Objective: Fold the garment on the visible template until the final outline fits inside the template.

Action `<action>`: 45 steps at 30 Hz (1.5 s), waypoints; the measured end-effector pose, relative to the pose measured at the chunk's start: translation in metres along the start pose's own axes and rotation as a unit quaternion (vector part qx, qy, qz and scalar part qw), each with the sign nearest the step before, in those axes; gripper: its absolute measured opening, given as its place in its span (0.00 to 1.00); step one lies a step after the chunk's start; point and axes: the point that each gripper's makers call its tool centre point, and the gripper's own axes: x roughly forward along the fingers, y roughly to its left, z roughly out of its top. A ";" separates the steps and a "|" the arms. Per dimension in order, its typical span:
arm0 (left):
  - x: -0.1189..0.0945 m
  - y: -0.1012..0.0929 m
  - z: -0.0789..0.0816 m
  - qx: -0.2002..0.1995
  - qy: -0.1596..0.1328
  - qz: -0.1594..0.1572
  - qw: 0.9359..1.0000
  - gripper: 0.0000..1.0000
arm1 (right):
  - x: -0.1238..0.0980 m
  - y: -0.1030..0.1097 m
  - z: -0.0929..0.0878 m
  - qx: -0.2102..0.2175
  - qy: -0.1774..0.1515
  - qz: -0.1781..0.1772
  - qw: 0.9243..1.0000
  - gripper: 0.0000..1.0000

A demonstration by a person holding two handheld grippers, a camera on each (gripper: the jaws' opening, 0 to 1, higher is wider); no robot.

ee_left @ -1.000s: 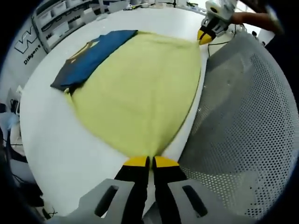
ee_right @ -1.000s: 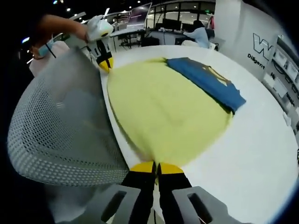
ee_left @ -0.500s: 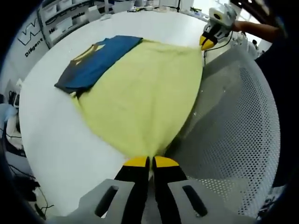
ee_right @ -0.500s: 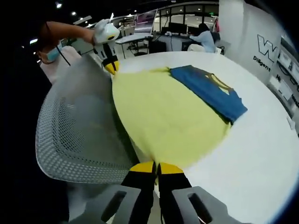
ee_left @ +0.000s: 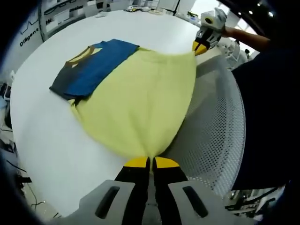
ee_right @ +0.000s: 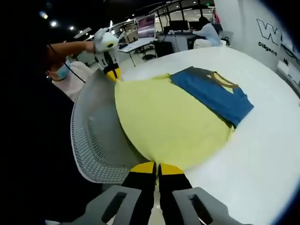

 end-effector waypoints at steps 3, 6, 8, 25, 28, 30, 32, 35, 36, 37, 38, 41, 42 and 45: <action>-0.006 0.001 0.004 0.005 -0.004 -0.001 1.000 0.02 | -0.005 0.002 0.004 0.000 -0.004 0.007 1.000 0.00; -0.012 0.007 0.010 0.001 -0.013 -0.002 1.000 0.02 | -0.010 -0.001 0.012 0.001 -0.010 0.006 1.000 0.00; -0.015 0.011 0.013 -0.002 -0.016 -0.001 1.000 0.02 | -0.013 -0.005 0.017 0.000 -0.016 0.004 1.000 0.00; -0.057 0.090 0.089 -0.042 -0.115 0.109 0.986 0.02 | -0.044 -0.080 0.098 -0.018 -0.093 -0.116 0.989 0.00; -0.061 0.101 0.099 -0.044 -0.122 0.127 0.983 0.02 | -0.048 -0.088 0.107 -0.032 -0.101 -0.130 0.986 0.00; -0.065 0.113 0.106 -0.038 -0.128 0.148 0.980 0.02 | -0.049 -0.095 0.113 -0.038 -0.101 -0.139 0.984 0.00; -0.066 0.122 0.112 -0.045 -0.128 0.158 0.978 0.02 | -0.050 -0.101 0.116 -0.041 -0.094 -0.149 0.984 0.00; -0.072 0.138 0.125 -0.052 -0.140 0.176 0.973 0.02 | -0.052 -0.113 0.122 -0.046 -0.084 -0.165 0.982 0.00; -0.072 0.142 0.127 -0.054 -0.139 0.180 0.972 0.02 | -0.054 -0.119 0.127 -0.039 -0.086 -0.174 0.980 0.00; -0.073 0.145 0.130 -0.055 -0.139 0.183 0.972 0.02 | -0.055 -0.122 0.130 -0.039 -0.088 -0.176 0.980 0.00; -0.076 0.152 0.135 -0.053 -0.142 0.192 0.970 0.02 | -0.056 -0.126 0.135 -0.036 -0.092 -0.182 0.978 0.00; -0.083 0.167 0.148 -0.050 -0.152 0.214 0.964 0.02 | -0.057 -0.138 0.143 -0.036 -0.090 -0.196 0.976 0.00; -0.084 0.171 0.151 -0.051 -0.154 0.218 0.962 0.02 | -0.057 -0.140 0.146 -0.036 -0.090 -0.200 0.975 0.00; -0.087 0.186 0.161 -0.052 -0.157 0.232 0.959 0.02 | -0.056 -0.149 0.151 -0.031 -0.088 -0.207 0.974 0.00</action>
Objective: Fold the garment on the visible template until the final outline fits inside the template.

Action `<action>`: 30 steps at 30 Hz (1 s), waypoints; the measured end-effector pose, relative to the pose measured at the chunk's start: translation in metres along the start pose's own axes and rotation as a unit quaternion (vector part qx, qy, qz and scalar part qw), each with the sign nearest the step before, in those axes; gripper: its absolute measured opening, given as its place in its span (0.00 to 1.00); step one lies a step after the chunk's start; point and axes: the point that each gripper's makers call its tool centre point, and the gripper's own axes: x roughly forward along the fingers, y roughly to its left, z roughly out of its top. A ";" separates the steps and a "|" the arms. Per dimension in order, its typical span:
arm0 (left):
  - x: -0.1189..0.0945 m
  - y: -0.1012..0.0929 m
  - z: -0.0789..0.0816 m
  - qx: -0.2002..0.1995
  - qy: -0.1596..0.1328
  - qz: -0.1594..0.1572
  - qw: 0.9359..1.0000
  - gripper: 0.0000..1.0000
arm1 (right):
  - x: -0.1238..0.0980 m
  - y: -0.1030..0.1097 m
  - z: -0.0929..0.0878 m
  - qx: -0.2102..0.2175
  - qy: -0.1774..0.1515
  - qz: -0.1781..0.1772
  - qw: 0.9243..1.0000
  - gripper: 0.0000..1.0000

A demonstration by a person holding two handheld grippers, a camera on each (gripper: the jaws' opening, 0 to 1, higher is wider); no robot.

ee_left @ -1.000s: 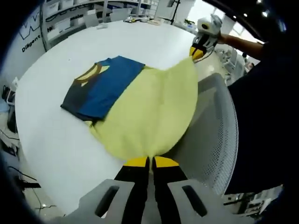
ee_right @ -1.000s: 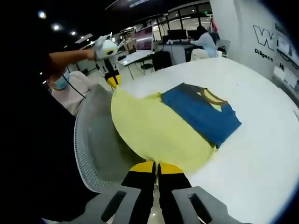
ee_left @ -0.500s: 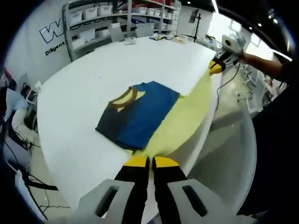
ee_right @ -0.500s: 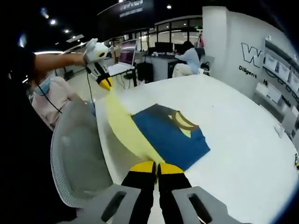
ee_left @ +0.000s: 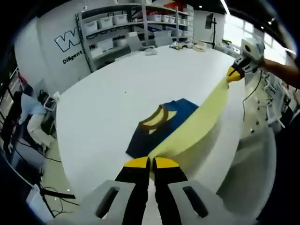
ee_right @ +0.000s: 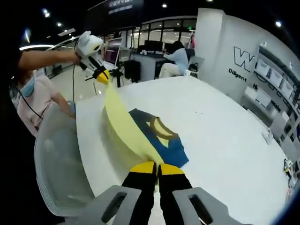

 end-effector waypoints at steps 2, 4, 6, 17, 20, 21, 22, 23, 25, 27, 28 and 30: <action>0.003 0.007 0.009 0.002 -0.014 0.007 1.000 0.02 | 0.005 -0.007 0.005 0.001 -0.003 -0.007 1.000 0.00; 0.007 0.014 0.013 -0.006 -0.017 0.012 1.000 0.02 | 0.009 -0.012 0.007 0.004 0.000 -0.011 1.000 0.00; 0.011 0.016 0.016 -0.001 -0.021 0.016 1.000 0.02 | 0.015 -0.017 0.009 0.007 0.004 -0.013 1.000 0.00; 0.047 0.034 0.020 0.015 -0.033 0.038 0.999 0.02 | 0.057 -0.052 0.006 0.034 0.018 -0.038 0.999 0.00; 0.059 0.036 0.020 0.018 -0.043 0.035 0.998 0.02 | 0.069 -0.061 0.004 0.041 0.023 -0.049 0.998 0.00; 0.062 0.038 0.020 0.016 -0.043 0.037 0.998 0.02 | 0.075 -0.066 0.002 0.041 0.025 -0.055 0.997 0.00; 0.065 0.040 0.019 0.012 -0.044 0.038 0.998 0.02 | 0.078 -0.069 0.001 0.044 0.026 -0.058 0.997 0.00; 0.070 0.043 0.018 0.007 -0.046 0.038 0.998 0.02 | 0.084 -0.072 0.000 0.048 0.026 -0.061 0.997 0.00; 0.079 0.050 0.015 -0.009 -0.049 0.044 0.998 0.02 | 0.092 -0.076 -0.003 0.053 0.030 -0.062 0.996 0.00; 0.088 0.055 0.012 -0.033 -0.049 0.042 0.997 0.02 | 0.100 -0.081 -0.008 0.055 0.039 -0.067 0.995 0.00; 0.093 0.055 0.011 -0.050 -0.048 0.037 0.997 0.02 | 0.103 -0.084 -0.010 0.056 0.041 -0.069 0.995 0.00; 0.103 0.055 0.009 -0.067 -0.045 0.026 0.996 0.02 | 0.111 -0.091 -0.015 0.059 0.044 -0.073 0.995 0.00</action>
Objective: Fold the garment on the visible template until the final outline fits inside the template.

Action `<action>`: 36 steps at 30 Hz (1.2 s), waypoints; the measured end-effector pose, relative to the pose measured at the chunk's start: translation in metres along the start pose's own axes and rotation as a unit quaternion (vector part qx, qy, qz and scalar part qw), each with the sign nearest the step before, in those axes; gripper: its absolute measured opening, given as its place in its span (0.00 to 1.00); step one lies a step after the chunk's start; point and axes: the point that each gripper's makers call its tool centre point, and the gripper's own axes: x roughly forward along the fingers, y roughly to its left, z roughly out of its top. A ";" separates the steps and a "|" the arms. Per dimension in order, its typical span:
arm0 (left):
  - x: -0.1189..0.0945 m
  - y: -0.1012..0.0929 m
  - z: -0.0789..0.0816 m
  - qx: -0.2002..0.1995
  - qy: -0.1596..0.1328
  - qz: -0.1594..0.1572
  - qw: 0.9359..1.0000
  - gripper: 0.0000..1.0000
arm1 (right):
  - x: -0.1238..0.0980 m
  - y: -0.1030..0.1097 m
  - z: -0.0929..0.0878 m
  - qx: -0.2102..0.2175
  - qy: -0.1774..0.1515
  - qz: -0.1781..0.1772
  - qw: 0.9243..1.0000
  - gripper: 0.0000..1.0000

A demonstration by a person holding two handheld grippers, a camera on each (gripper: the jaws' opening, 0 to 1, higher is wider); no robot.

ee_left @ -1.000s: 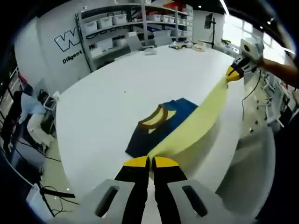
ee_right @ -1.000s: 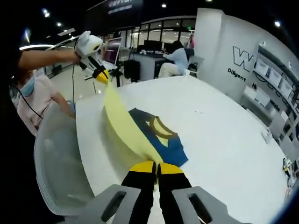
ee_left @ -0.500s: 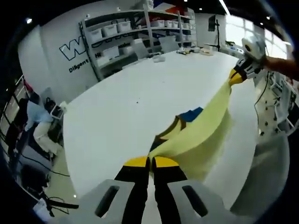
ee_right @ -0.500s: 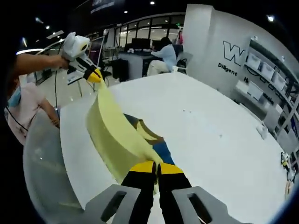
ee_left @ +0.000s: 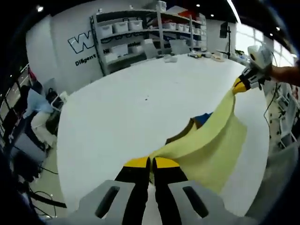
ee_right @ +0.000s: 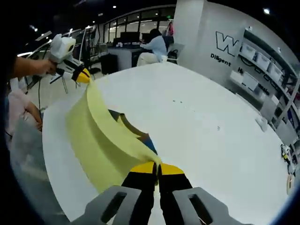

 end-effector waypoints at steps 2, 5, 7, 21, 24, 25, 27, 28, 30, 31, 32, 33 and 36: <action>0.010 0.004 -0.003 -0.007 0.003 0.004 1.000 0.02 | 0.011 -0.006 -0.007 0.018 0.019 -0.004 1.000 0.00; 0.023 0.010 -0.011 -0.006 0.015 0.009 1.000 0.02 | 0.025 -0.016 -0.015 0.028 0.040 -0.018 0.999 0.00; 0.029 0.013 -0.015 -0.011 0.018 0.010 1.000 0.02 | 0.034 -0.016 -0.016 0.031 0.044 -0.015 0.998 0.00; 0.068 0.024 -0.042 -0.011 0.047 0.018 0.999 0.03 | 0.075 -0.021 -0.028 -0.006 0.055 -0.031 0.998 0.00; 0.071 0.028 -0.042 0.000 0.038 0.026 0.999 0.05 | 0.075 -0.020 -0.029 -0.017 0.050 -0.032 0.998 0.00; 0.071 0.029 -0.044 0.001 0.042 0.029 0.999 0.05 | 0.075 -0.021 -0.030 -0.016 0.051 -0.032 0.998 0.00; 0.072 0.030 -0.045 0.002 0.043 0.027 0.999 0.05 | 0.075 -0.024 -0.032 -0.011 0.049 -0.034 0.998 0.02; 0.073 0.029 -0.045 0.000 0.044 0.026 0.999 0.05 | 0.075 -0.025 -0.032 -0.009 0.048 -0.035 0.998 0.03; 0.073 0.031 -0.046 0.000 0.043 0.029 0.999 0.06 | 0.075 -0.028 -0.032 -0.005 0.044 -0.040 0.998 0.05; 0.073 0.034 -0.046 0.001 0.041 0.034 0.999 0.07 | 0.074 -0.029 -0.032 -0.003 0.040 -0.043 0.998 0.06; 0.073 0.035 -0.045 -0.001 0.039 0.038 0.999 0.07 | 0.074 -0.030 -0.031 0.000 0.037 -0.045 0.998 0.08; 0.073 0.038 -0.046 -0.010 0.038 0.040 0.998 0.05 | 0.074 -0.032 -0.031 0.008 0.035 -0.048 0.998 0.10; 0.071 0.044 -0.041 -0.016 0.028 0.052 0.998 0.02 | 0.073 -0.033 -0.032 0.019 0.035 -0.051 0.998 0.13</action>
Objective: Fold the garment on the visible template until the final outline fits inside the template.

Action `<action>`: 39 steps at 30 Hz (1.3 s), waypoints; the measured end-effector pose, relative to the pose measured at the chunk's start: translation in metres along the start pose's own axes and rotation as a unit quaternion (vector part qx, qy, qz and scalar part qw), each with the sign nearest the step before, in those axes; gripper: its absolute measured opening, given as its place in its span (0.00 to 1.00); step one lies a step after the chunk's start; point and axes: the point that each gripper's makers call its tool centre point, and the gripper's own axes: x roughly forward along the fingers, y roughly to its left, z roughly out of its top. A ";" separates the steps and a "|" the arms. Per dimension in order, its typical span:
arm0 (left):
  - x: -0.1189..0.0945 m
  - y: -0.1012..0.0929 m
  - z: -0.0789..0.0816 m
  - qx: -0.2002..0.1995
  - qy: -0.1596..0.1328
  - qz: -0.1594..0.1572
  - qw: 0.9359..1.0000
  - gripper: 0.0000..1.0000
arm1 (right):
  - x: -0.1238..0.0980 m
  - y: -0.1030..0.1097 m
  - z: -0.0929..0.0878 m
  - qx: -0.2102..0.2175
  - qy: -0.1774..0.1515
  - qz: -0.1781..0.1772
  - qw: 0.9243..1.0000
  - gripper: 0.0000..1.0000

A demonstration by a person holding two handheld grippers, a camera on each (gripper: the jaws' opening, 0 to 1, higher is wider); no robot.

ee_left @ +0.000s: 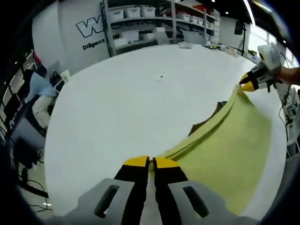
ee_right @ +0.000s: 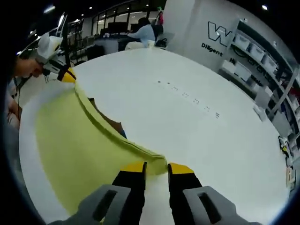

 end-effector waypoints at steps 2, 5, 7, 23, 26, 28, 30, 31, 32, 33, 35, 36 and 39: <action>-0.003 0.003 0.003 -0.001 -0.007 0.005 1.000 0.06 | -0.002 0.001 -0.002 -0.001 0.000 0.000 1.000 0.12; -0.004 0.002 0.004 -0.003 -0.016 0.005 1.000 0.09 | -0.003 0.002 -0.004 -0.007 0.001 0.000 1.000 0.13; -0.005 -0.002 0.002 0.009 -0.014 0.001 1.000 0.09 | -0.004 0.003 -0.006 -0.003 0.002 0.003 1.000 0.13; -0.023 -0.055 -0.037 0.064 -0.002 -0.076 0.995 0.28 | -0.015 0.045 -0.037 -0.004 0.004 0.055 0.998 0.24; -0.034 -0.075 -0.045 0.111 -0.007 -0.104 0.988 0.28 | -0.020 0.054 -0.033 -0.026 -0.023 0.053 0.998 0.28; -0.041 -0.090 -0.049 0.131 -0.024 -0.126 0.983 0.27 | -0.023 0.061 -0.036 -0.034 -0.024 0.057 0.997 0.28; -0.047 -0.096 -0.052 0.160 -0.036 -0.133 0.977 0.31 | -0.025 0.063 -0.038 -0.049 -0.021 0.059 0.997 0.29; -0.049 -0.097 -0.055 0.160 -0.031 -0.132 0.978 0.32 | -0.026 0.063 -0.037 -0.050 -0.024 0.061 0.997 0.29; -0.051 -0.099 -0.058 0.164 -0.029 -0.135 0.977 0.31 | -0.028 0.064 -0.036 -0.052 -0.028 0.065 0.996 0.29; -0.053 -0.101 -0.059 0.169 -0.030 -0.139 0.975 0.30 | -0.031 0.067 -0.035 -0.051 -0.033 0.074 0.995 0.30; -0.060 -0.108 -0.064 0.188 -0.032 -0.150 0.970 0.28 | -0.035 0.073 -0.037 -0.049 -0.036 0.085 0.995 0.30; -0.063 -0.112 -0.068 0.188 -0.030 -0.156 0.969 0.27 | -0.037 0.076 -0.038 -0.050 -0.039 0.090 0.994 0.29; -0.067 -0.120 -0.091 0.192 0.007 -0.179 0.965 0.25 | -0.041 0.085 -0.047 -0.056 -0.039 0.099 0.993 0.26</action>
